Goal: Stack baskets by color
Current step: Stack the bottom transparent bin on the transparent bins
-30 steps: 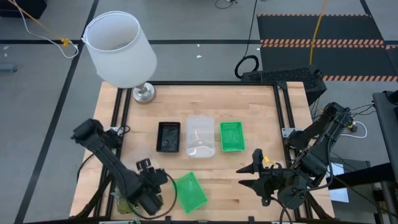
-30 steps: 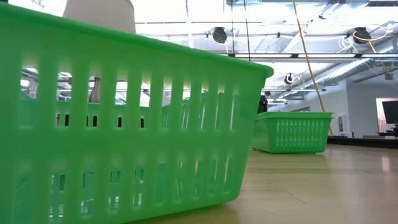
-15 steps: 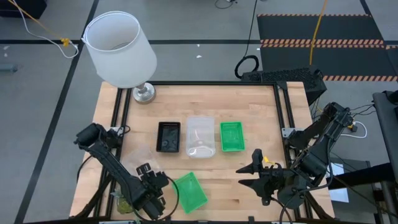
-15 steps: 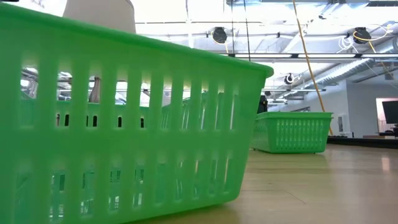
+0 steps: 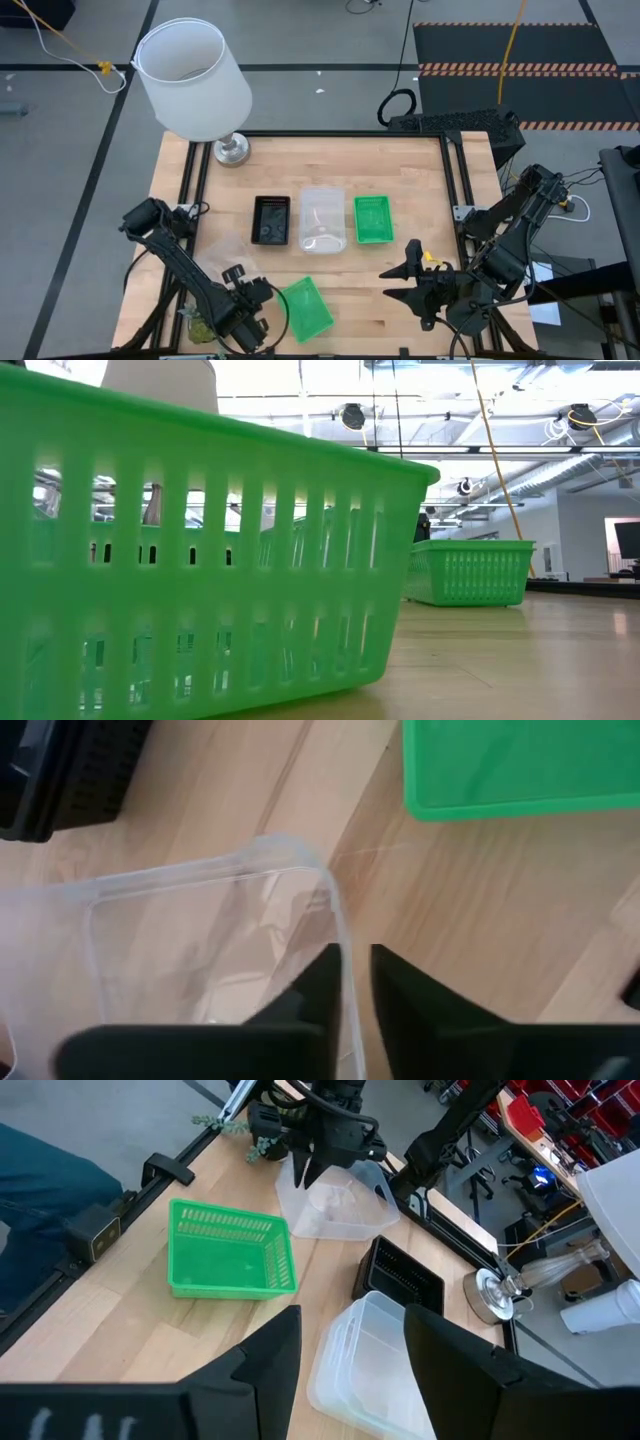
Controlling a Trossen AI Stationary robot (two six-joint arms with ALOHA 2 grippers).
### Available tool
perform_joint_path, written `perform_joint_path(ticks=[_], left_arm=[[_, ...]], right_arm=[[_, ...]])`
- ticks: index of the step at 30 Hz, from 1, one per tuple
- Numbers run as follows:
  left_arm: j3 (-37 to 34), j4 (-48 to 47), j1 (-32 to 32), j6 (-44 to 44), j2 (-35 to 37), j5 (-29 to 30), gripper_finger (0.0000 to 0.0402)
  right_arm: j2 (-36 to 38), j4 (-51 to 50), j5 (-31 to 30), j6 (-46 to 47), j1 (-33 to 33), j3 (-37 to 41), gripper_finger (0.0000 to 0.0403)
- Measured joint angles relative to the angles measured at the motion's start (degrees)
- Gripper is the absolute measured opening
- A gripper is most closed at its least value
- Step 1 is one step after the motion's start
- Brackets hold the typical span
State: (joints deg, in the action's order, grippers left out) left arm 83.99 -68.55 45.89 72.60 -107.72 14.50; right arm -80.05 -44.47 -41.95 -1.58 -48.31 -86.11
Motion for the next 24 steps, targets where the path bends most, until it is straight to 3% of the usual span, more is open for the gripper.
perform_joint_path(ticks=[4,11,24], left_arm=[[0.0,-0.01,-0.03,0.42,0.02,-1.05,0.0008],[0.0,-2.39,-0.48,0.89,1.54,-5.44,0.0003],[0.0,-12.34,-0.86,2.36,10.14,-5.2,0.0001]], right_arm=[[0.0,0.0,0.0,0.0,0.0,0.0,0.0171],[0.0,-0.08,0.0,-0.06,0.0,0.0,0.0171],[0.0,0.04,-0.02,-0.17,0.0,0.0,0.0171]])
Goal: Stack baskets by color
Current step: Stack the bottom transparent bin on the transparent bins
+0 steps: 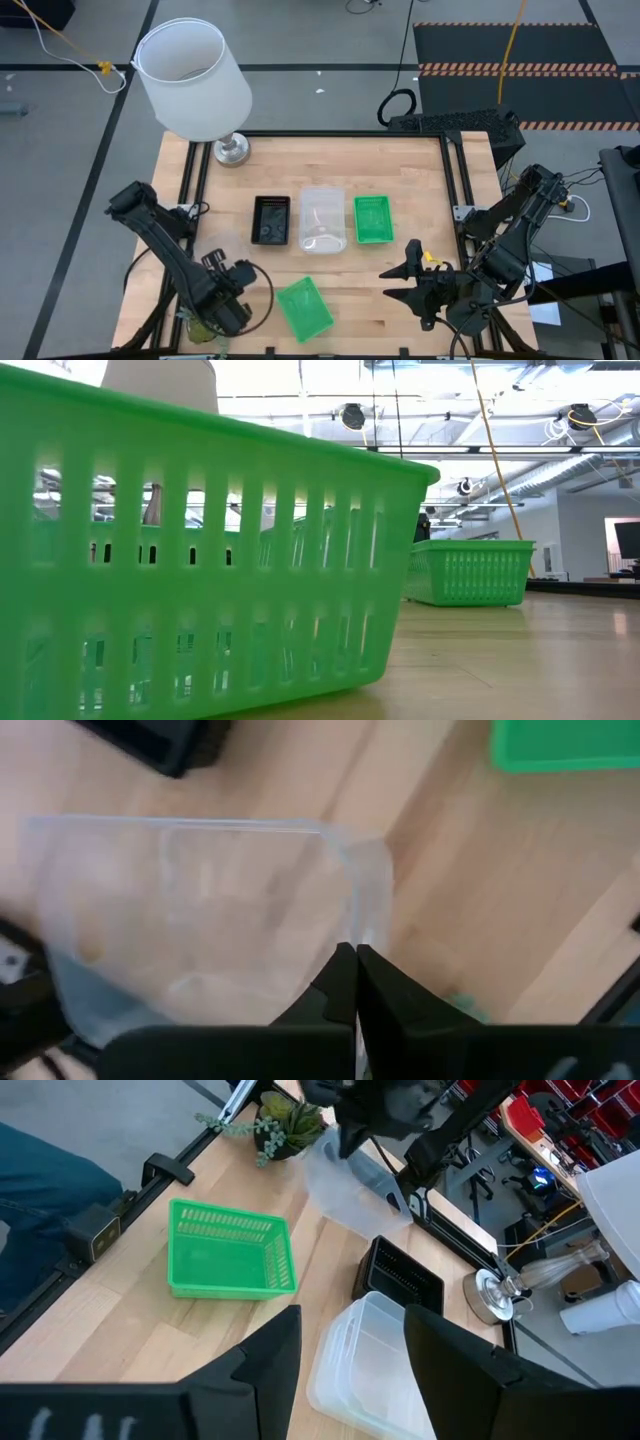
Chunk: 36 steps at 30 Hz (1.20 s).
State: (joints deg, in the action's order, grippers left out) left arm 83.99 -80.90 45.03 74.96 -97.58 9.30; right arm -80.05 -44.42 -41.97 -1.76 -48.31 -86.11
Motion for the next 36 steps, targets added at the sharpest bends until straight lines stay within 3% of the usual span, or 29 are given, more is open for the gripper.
perform_joint_path(ticks=[11,21,28,36], left_arm=[[0.38,-9.41,-1.84,0.01,5.95,1.5,0.0],[0.59,-8.73,-3.2,-2.6,6.93,3.93,0.0],[-1.16,-2.59,-1.86,-1.0,6.88,3.81,0.0],[-10.76,8.56,-0.58,1.78,6.84,3.53,0.0]], right_arm=[[0.0,0.02,0.0,-0.03,0.0,0.0,0.0171],[0.0,0.04,0.0,0.31,0.02,0.0,0.0171],[0.0,0.04,0.0,0.61,0.02,0.0,0.0171],[0.0,0.04,0.0,0.63,0.02,0.0,0.0171]])
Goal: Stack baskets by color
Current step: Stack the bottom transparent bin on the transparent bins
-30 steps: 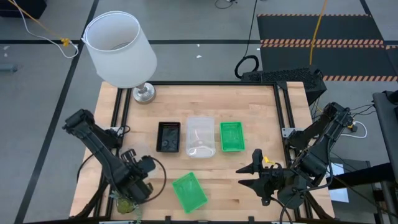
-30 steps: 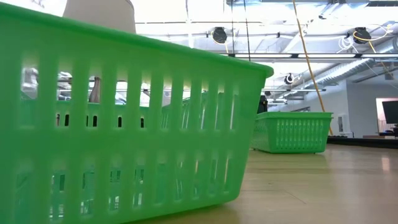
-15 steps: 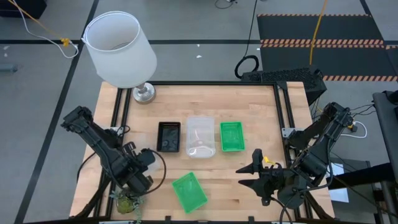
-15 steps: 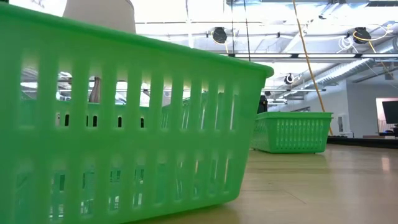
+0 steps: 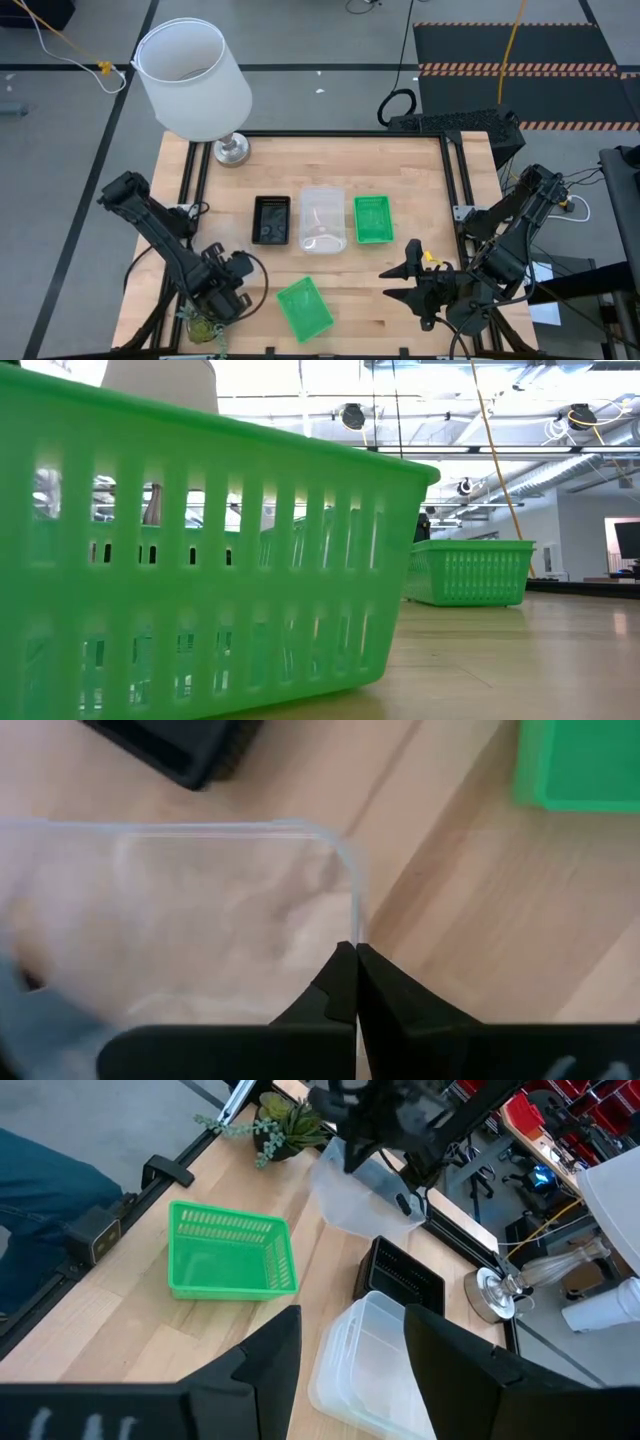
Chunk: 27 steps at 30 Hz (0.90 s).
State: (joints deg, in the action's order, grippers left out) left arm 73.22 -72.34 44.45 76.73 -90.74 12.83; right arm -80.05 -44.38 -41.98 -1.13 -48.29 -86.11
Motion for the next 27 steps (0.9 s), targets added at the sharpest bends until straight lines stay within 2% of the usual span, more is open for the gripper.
perform_joint_path(ticks=[12,23,27], left_arm=[[-8.69,10.55,0.0,3.6,0.0,-1.38,0.0005],[-11.72,12.52,0.0,7.24,-0.04,-0.7,0.0087],[-12.75,12.88,0.0,7.73,-0.04,-0.64,0.0095]], right_arm=[[0.0,0.0,0.0,0.44,0.0,0.0,0.0171],[0.0,0.0,0.0,0.46,0.0,0.0,0.0171],[0.0,0.0,0.0,0.46,0.0,0.02,0.0171]])
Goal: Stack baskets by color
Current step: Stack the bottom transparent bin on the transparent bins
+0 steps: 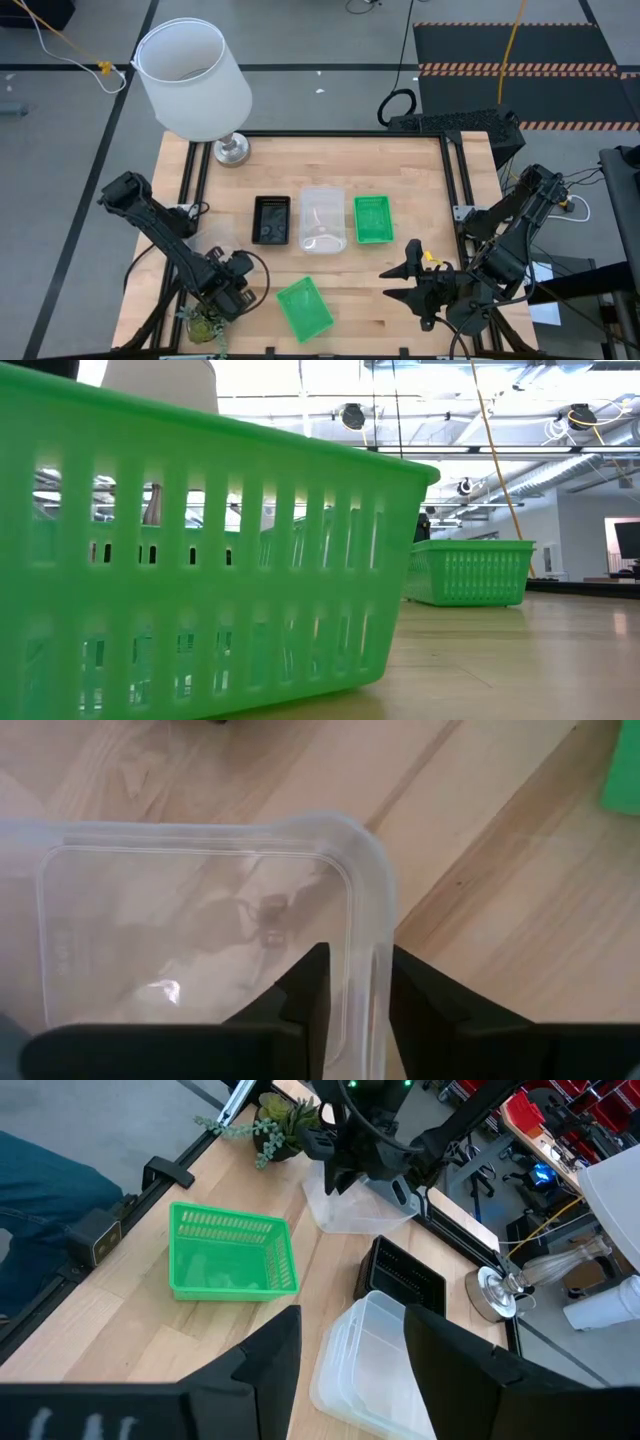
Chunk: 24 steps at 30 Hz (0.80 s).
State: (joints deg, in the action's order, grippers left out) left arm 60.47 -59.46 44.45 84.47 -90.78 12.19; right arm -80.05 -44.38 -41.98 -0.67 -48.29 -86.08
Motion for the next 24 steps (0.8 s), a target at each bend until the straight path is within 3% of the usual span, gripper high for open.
perform_joint_path(ticks=[3,8,18,21,24], left_arm=[[-0.22,-0.01,-0.11,-0.58,0.0,-0.04,0.0079],[0.42,-1.12,0.37,-3.33,0.0,-0.29,0.001],[16.15,-23.7,-0.15,-2.91,0.0,-1.42,0.0004],[22.47,-30.35,-0.15,-3.53,0.02,0.94,0.0003],[27.45,-30.43,-0.47,-8.47,0.11,4.32,0.0003]], right_arm=[[0.0,0.0,0.0,0.0,0.0,0.0,0.0171],[0.0,0.0,0.0,0.0,0.0,0.0,0.0171],[0.0,0.0,0.02,-0.04,0.0,0.0,0.0171],[0.0,-0.02,0.0,-0.07,-0.02,0.0,0.0171],[0.0,-0.02,0.02,-0.1,-0.02,0.0,0.0171]])
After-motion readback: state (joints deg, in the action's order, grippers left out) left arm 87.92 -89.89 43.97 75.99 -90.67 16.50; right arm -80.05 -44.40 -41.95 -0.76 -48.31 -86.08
